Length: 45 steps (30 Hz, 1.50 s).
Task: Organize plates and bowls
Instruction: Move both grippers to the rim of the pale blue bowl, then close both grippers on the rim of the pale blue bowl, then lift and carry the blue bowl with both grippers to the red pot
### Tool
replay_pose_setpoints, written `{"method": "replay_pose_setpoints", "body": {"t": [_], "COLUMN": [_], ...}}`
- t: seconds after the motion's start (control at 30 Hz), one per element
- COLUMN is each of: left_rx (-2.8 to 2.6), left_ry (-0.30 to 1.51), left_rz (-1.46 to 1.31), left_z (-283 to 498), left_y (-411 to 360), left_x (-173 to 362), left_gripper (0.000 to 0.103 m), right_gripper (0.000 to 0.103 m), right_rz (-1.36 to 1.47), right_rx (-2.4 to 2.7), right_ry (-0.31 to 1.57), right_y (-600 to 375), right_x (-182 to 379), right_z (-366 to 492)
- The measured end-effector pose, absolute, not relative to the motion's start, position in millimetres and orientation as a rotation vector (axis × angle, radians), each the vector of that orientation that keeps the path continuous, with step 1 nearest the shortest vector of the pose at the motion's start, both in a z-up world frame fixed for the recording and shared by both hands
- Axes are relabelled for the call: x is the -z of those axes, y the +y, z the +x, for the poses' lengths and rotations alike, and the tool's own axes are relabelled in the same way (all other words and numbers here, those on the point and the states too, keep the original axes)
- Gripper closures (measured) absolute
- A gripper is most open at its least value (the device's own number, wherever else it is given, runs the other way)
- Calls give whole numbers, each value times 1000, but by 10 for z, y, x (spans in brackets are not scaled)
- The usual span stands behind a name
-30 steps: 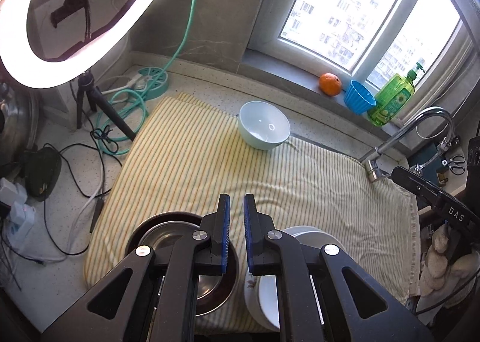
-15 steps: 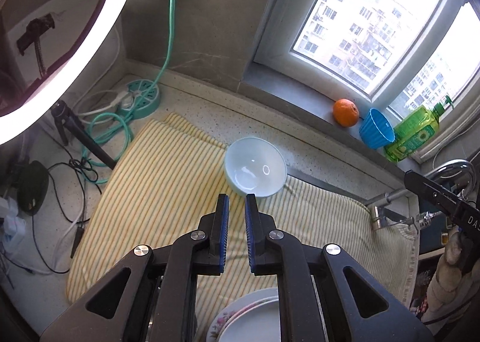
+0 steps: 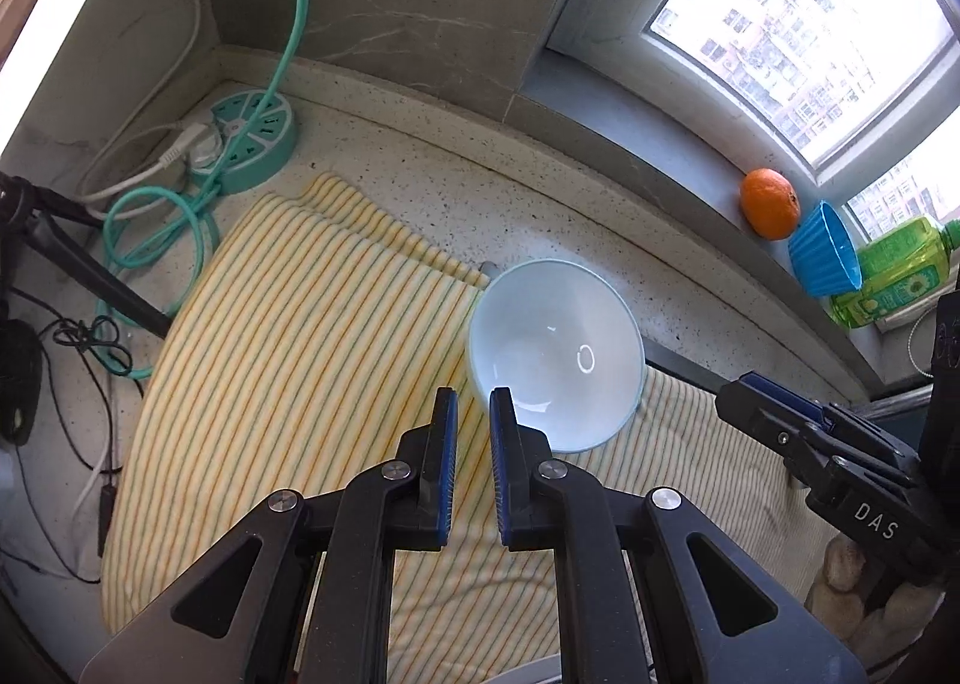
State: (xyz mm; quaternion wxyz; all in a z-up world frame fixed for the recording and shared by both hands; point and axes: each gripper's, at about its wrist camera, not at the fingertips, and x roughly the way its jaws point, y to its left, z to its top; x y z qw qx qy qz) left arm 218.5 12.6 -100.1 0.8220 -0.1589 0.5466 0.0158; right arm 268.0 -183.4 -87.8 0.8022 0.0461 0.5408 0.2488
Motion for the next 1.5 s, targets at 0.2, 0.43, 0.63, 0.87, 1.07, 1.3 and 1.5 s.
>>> {"method": "replay_pose_setpoints", "body": {"t": [0.2,0.43,0.63,0.87,1.07,1.3,1.5], "left_rx": [-38,-32,-28,-23,-15,1,1], "left_ry": [1198,1226,1235,1238,1241,1250,1241], "left_rz": [-338,-336,-330,-314,-295,-292,-289], "left_z": [2385,2563,2634,2660,2667,2675,2659], "left_y": [134,116,130,122,109,66,51], "left_x": [1188,1326,1390,1445,1475,1501,1478], "left_gripper": [94,94,94,94,96,97,97], "right_gripper": [75,78,80,86,92,97,97], "right_rz": [136,181,184,180,171,156,153], "right_rx": [-514,-522,-529,-534,-537,-537,-527], "right_ry": [1210,1256,1269,1289,1305,1314,1316], "right_y": [-1864,-1875,-1819,-1744,-1704,-1662,-1652], "right_x": [1148,1307,1342,1436,1488,1489,1496], "right_z": [2925,3103,3145,3173,3172,3155,3157]}}
